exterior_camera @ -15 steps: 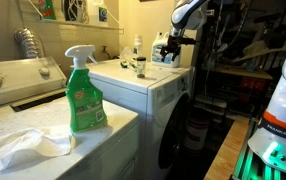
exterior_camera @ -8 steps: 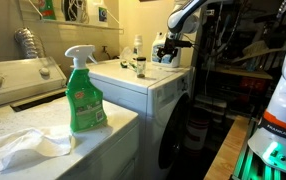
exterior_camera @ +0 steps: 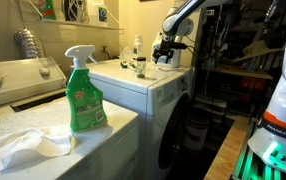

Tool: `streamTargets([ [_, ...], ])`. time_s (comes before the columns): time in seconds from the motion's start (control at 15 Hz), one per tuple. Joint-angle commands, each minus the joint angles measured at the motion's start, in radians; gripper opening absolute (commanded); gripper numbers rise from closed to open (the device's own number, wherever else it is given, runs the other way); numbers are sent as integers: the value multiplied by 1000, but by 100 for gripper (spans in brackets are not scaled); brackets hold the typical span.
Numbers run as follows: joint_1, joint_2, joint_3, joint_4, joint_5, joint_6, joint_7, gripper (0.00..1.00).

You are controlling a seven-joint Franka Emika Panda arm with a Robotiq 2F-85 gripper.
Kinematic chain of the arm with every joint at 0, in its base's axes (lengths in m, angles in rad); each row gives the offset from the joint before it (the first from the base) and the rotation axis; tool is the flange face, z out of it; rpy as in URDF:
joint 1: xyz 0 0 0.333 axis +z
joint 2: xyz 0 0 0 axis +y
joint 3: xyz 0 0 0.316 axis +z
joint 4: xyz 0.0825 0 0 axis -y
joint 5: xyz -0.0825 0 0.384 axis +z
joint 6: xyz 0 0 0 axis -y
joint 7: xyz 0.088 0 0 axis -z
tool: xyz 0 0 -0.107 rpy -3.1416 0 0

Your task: Put the white lid on the white container of detergent

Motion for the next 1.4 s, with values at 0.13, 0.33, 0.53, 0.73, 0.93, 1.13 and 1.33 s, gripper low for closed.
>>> streamTargets([
  [0.13,33,59,-22,56,-87,-6,96,73],
  [0.33,40,76,-25,70,-116,-16,119,76],
  [0.53,44,86,-24,76,-122,-22,123,74],
  [0.73,43,90,-23,76,-117,-26,117,60],
  [0.93,41,90,-24,77,-114,-31,116,50],
  [1.13,40,87,-27,77,-115,-39,117,39],
  [1.33,39,73,-28,73,-111,-52,114,12],
])
